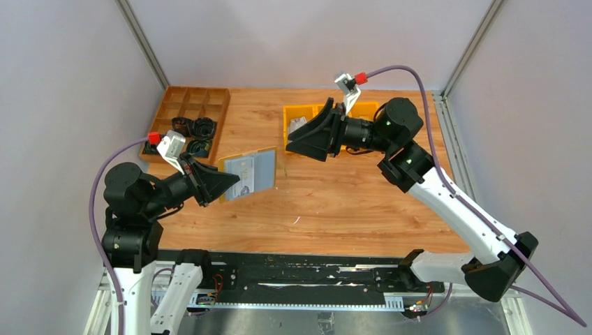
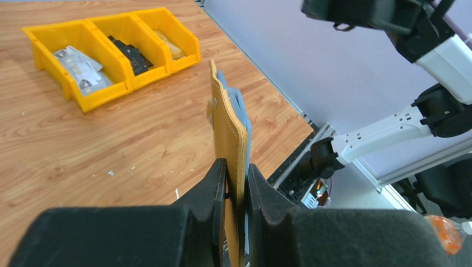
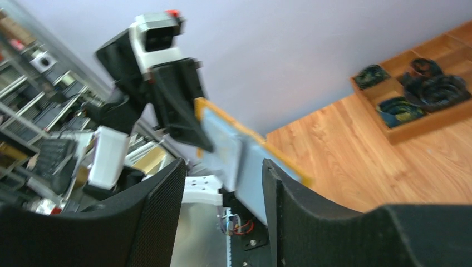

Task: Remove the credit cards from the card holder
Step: Remove the credit card from the card holder.

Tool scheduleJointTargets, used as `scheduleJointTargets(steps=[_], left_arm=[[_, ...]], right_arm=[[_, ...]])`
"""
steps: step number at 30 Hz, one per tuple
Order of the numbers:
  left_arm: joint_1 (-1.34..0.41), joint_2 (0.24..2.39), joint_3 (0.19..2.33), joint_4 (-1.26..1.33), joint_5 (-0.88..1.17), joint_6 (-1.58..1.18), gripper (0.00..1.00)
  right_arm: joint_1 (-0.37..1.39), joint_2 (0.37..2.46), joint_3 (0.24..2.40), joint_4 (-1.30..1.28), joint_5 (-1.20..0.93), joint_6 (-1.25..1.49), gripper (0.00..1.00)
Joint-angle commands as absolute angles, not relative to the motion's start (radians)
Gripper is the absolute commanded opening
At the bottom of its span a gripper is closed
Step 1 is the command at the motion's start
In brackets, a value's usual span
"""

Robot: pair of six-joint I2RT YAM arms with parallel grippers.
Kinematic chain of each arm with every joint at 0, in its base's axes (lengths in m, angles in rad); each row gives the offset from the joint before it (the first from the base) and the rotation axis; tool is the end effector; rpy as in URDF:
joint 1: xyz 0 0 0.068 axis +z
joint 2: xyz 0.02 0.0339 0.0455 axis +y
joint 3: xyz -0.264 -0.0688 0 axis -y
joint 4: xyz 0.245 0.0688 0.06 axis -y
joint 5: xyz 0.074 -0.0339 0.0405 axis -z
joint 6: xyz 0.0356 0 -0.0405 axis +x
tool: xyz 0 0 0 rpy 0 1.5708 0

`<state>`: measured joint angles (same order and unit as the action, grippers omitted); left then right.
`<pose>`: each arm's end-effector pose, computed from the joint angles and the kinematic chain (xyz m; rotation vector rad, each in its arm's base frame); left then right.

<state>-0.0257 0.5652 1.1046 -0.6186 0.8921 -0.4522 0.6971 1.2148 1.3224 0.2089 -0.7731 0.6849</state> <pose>0.0718 -0.0296 0.4246 0.3497 1.7015 -1.0856 0.1831 0.1858 0.4779 -0.7675 1.3472 1.6128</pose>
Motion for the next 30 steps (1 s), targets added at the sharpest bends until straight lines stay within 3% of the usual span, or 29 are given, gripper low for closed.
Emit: scheduleJointTargets(steps=[1,6,19,24,30], left_arm=[[-0.024,0.596,1.157,-0.674,0.847,-0.401,0.00],[-0.024,0.596,1.170,-0.657,0.874,-0.419,0.00],[-0.024,0.608,1.166,-0.567,1.027,-0.550,0.00],[-0.024,0.613,1.169,-0.551,1.026,-0.566,0.00],[-0.024,0.608,1.154,-0.540,1.029,-0.589,0.00]], right_arm=[[0.810,1.275,1.306,0.248,-0.841,0.720,0.55],[0.885,1.339,1.200,0.475,-0.855,0.852,0.54],[0.896,1.410,1.176,0.651,-0.894,0.973,0.52],[0.909,1.412,1.185,0.700,-0.905,1.002,0.44],[0.918,1.428,1.165,0.798,-0.902,1.061,0.27]])
